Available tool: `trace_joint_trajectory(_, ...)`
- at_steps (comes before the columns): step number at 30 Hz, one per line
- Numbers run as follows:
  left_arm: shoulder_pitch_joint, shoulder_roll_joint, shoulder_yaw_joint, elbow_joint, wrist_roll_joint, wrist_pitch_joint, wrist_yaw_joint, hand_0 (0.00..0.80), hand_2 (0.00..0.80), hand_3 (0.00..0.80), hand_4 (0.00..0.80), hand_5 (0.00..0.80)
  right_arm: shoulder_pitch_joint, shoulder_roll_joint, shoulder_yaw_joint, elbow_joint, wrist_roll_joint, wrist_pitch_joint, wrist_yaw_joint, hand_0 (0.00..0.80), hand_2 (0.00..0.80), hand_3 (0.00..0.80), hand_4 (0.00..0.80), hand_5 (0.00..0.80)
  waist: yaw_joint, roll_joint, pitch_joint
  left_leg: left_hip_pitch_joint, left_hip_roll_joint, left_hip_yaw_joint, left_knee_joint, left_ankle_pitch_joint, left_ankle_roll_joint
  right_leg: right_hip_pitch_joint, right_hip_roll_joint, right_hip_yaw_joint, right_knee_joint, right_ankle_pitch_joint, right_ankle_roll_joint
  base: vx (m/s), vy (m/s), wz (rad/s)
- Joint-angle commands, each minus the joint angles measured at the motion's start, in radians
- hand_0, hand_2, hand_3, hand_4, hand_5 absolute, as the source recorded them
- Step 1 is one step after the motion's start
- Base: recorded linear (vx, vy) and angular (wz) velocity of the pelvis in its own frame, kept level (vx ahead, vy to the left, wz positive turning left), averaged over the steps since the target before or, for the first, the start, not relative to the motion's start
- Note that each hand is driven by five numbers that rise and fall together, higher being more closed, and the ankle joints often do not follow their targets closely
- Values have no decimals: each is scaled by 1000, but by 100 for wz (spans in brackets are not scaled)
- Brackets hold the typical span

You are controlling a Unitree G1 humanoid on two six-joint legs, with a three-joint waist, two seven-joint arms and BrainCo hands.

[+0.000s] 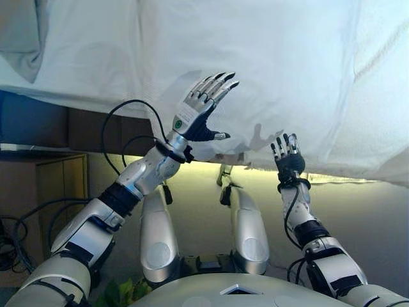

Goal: Make the bed neatly

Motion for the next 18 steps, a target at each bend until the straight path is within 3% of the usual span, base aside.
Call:
trace_joint_trajectory(1,-60,-42,-14,-18,38,52,3,0,0,0,0,0,6,-75,-32,-155,-4,-38,-4,0,0,0,0,0,-33,23,19,-99,43,-70,41,85,-41,29,-63,5,20,-3,94,-21,91,-22)
trace_joint_trajectory(8,-65,-35,-14,10,-9,76,-3,0,0,0,0,0,45,-106,-57,-235,-52,-17,2,0,0,0,0,0,-79,24,19,-147,43,-37,76,71,-24,-72,-64,50,93,-18,92,3,87,-15)
trace_joint_trajectory(18,-96,8,21,79,213,186,160,0,0,0,0,0,71,-137,-76,-343,-8,-28,20,0,0,0,0,0,-107,11,19,-230,58,-41,123,34,-23,-203,-54,95,179,-57,101,13,2,-6)
